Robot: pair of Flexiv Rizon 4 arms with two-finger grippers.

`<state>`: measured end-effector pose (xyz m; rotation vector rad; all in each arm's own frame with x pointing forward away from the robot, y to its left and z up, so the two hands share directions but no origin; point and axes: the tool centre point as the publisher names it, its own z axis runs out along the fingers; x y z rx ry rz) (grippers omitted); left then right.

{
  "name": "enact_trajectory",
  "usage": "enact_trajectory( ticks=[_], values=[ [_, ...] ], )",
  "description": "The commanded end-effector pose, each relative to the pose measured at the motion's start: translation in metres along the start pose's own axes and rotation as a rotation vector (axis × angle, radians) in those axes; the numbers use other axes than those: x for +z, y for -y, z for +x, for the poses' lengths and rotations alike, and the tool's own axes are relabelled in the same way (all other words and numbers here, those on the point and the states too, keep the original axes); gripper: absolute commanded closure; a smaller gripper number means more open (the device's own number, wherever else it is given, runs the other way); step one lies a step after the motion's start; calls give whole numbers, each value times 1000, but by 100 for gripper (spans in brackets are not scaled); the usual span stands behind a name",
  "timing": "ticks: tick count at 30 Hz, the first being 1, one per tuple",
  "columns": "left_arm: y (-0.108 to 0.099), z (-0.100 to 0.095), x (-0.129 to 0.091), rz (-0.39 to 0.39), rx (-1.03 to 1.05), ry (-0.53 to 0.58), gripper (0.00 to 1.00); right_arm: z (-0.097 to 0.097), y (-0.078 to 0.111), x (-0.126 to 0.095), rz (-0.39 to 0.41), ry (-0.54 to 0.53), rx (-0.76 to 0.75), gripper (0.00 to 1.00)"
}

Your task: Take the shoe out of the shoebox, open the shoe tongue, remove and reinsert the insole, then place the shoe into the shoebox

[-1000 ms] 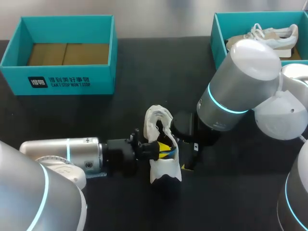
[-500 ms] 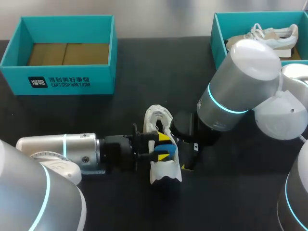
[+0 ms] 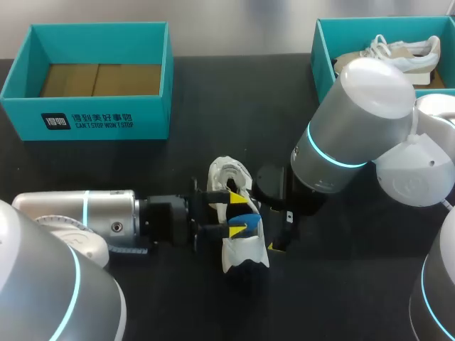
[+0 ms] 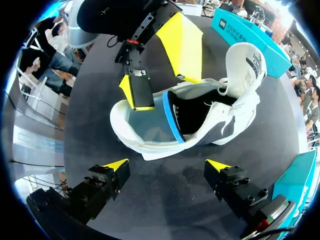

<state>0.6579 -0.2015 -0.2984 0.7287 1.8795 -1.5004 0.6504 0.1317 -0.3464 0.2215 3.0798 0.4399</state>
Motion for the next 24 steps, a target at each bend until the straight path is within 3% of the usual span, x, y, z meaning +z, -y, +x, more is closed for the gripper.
enact_trajectory(
  ticks=[1,14,18,24],
  values=[
    [3,-4,-1,-10,-4,-31,52,1,0,1,1,1,0,0],
    [9,5,-9,13,-80,-122,53,1,0,1,1,1,0,0],
    [13,7,-15,16,-76,-168,53,-3,14,-10,36,0,-21,0],
    [16,5,-33,21,-66,-210,51,-13,43,-32,19,4,23,0]
  ],
)
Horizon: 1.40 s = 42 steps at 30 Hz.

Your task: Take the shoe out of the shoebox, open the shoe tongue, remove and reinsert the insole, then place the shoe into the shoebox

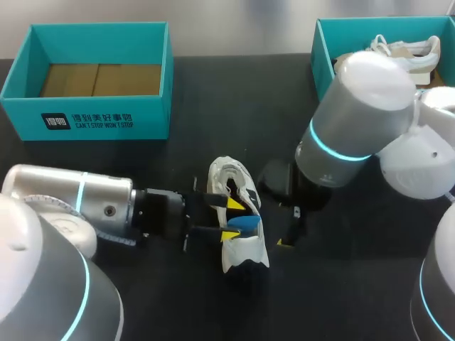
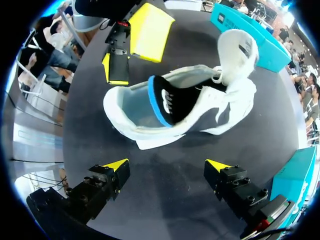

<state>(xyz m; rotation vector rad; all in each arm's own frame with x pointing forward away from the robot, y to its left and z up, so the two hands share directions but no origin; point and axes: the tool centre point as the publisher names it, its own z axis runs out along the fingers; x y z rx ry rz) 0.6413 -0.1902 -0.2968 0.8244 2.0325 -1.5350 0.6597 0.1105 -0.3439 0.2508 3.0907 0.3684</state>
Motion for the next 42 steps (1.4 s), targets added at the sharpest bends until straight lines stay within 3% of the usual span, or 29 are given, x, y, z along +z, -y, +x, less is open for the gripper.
enact_trajectory(
  ticks=[1,8,11,25,38,42],
  values=[
    [6,-2,-23,14,3,-62,53,-2,31,-26,-37,5,14,0],
    [12,-3,-47,38,36,-162,52,-8,62,-50,-59,30,23,0],
    [16,-6,-58,44,53,-204,51,-10,72,-57,-32,36,25,0],
    [15,-17,-92,2,109,-377,51,-12,74,-60,-53,25,-2,0],
    [15,-34,-109,-2,175,-592,52,-12,74,-60,-53,25,-2,0],
    [16,-42,-114,2,187,-652,52,-18,94,-69,-42,27,11,0]
  ],
)
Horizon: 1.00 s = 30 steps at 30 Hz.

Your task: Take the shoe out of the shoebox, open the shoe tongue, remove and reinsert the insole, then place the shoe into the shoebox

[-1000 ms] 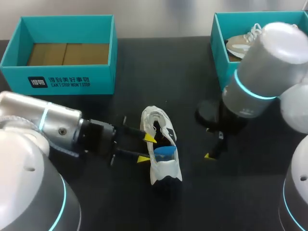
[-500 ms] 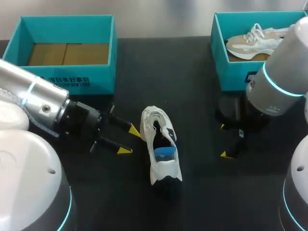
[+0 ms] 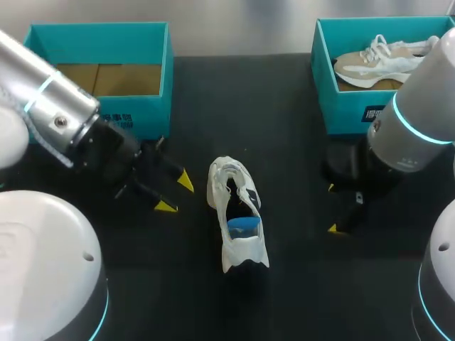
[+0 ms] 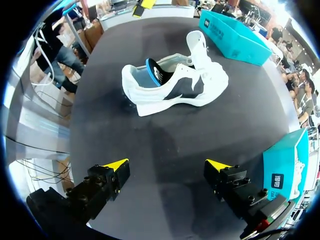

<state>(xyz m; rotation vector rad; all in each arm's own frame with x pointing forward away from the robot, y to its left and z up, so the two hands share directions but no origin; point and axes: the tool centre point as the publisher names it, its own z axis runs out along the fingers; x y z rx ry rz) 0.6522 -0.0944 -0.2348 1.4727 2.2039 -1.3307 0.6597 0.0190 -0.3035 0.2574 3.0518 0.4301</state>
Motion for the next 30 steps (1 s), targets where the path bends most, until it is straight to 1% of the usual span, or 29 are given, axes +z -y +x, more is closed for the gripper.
enact_trajectory(
  ticks=[1,3,4,6,7,8,9,10,11,25,28,30],
  values=[
    [-1,-7,-11,5,7,-162,52,-4,19,-11,1,-1,8,0],
    [-2,-9,-13,0,16,-197,52,-6,26,-14,1,-5,11,0],
    [-2,-9,-14,-1,22,-213,53,-7,28,-15,-17,-10,5,0],
    [-3,-9,-16,14,28,-280,59,-8,34,-16,-28,-23,15,0],
    [-2,-8,-16,21,34,-330,71,-8,34,-16,-28,-23,15,0],
    [-1,-7,-18,27,45,-387,94,-8,34,-16,-28,-23,15,0],
    [1,-7,-21,31,54,-447,100,-8,34,-16,-28,-23,15,0],
    [2,-7,-25,19,65,-497,100,-8,34,-16,-28,-23,15,0],
    [4,-9,-32,-2,71,-513,100,-8,34,-16,-28,-23,15,0],
    [4,-9,-32,-2,71,-513,100,-8,34,-16,-28,-23,15,0],
    [-5,-24,-17,35,147,-544,100,-8,34,-16,-28,-23,15,0],
    [-11,-30,-8,24,163,-557,100,-8,34,-16,-28,-23,15,0]
  ],
)
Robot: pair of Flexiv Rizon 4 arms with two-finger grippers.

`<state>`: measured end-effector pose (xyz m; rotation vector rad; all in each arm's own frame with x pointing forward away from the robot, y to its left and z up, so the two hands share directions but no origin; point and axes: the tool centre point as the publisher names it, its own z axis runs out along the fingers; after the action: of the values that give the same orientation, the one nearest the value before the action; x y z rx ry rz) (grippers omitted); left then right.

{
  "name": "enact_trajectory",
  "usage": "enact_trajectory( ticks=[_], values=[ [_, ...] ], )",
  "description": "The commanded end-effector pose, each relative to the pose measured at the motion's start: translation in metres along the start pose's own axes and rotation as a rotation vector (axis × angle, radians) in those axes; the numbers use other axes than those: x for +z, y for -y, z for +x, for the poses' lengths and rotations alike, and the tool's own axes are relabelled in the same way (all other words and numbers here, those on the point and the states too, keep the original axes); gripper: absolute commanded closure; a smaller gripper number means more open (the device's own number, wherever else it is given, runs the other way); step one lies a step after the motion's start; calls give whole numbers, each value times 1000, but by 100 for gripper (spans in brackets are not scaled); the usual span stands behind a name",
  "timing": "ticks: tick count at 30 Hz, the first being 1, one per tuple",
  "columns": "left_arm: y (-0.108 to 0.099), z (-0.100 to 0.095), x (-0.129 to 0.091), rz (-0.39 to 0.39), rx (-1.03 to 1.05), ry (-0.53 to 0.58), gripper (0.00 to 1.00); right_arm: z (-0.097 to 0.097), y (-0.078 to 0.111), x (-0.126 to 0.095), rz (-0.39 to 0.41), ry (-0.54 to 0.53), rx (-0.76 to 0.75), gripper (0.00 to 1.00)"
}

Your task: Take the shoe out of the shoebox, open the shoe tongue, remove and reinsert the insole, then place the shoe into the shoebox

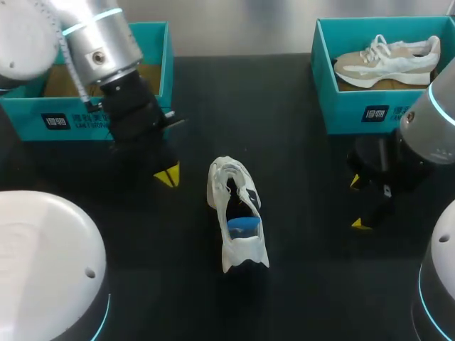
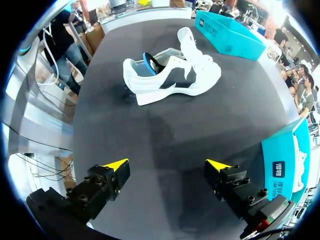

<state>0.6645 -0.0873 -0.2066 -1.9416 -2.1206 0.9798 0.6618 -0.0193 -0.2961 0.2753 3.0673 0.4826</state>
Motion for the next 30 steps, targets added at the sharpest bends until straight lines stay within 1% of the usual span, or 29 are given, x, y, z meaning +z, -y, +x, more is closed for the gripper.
enact_trajectory(
  ticks=[1,2,3,5,13,14,15,16,22,23,28,29,30],
  values=[
    [-19,-20,13,16,32,-102,100,1,0,1,2,2,0,0],
    [-20,-22,14,10,31,-96,100,1,0,1,2,2,0,0],
    [-20,-26,17,4,55,-120,100,1,0,1,2,2,0,0],
    [-16,-34,20,-41,64,-171,100,1,0,1,2,2,0,0],
    [-16,-34,20,-41,64,-171,100,1,0,1,2,2,0,0],
    [-18,-40,26,-39,70,-202,100,1,0,1,2,2,0,0],
    [-20,-45,33,-54,60,-211,100,1,0,1,2,2,0,0],
    [-22,-48,38,-32,78,-215,100,1,0,1,2,2,0,0],
    [-31,-62,72,-38,85,-236,100,1,0,1,2,2,0,0],
    [-33,-64,77,-50,80,-244,100,1,0,1,2,2,0,0],
    [-43,-72,90,-55,78,-234,100,1,0,1,2,2,0,0],
    [-45,-73,93,-69,71,-237,100,1,0,1,2,2,0,0],
    [-45,-73,96,-63,75,-235,100,1,0,1,2,2,0,0]
  ],
)
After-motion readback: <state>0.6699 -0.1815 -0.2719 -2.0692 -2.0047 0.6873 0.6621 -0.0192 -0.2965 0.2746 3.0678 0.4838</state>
